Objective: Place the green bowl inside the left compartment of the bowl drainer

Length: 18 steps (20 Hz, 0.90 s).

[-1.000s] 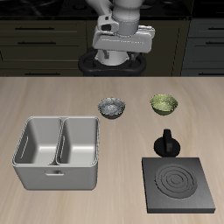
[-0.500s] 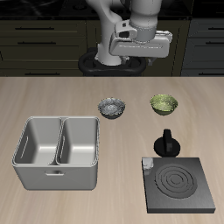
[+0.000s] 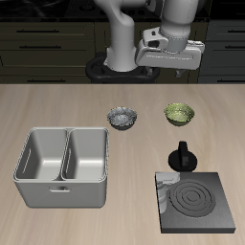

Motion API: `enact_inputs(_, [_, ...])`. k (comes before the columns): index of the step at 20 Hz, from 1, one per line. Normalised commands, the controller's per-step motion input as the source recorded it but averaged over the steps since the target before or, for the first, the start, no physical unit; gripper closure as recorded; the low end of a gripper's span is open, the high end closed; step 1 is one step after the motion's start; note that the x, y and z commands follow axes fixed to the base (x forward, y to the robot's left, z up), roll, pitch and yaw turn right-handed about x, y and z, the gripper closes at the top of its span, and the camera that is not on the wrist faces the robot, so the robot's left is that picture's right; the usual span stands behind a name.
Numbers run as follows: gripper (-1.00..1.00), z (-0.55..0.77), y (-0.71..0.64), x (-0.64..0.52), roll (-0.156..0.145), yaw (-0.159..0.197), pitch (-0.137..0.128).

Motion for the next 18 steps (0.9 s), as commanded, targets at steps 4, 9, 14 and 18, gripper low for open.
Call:
enact_inputs(4, [-1.0,-0.15,0.27,0.11,-0.008,0.006,0.025])
enact_inputs(9, [-1.0,-0.14,0.38,0.08,-0.017,0.025,0.024])
enact_inputs(14, [-1.0,-0.17,0.41,0.02,0.031,0.013,0.026])
enact_inputs(18, [-1.0,-0.27,0.32,0.0,-0.004,0.015,0.034])
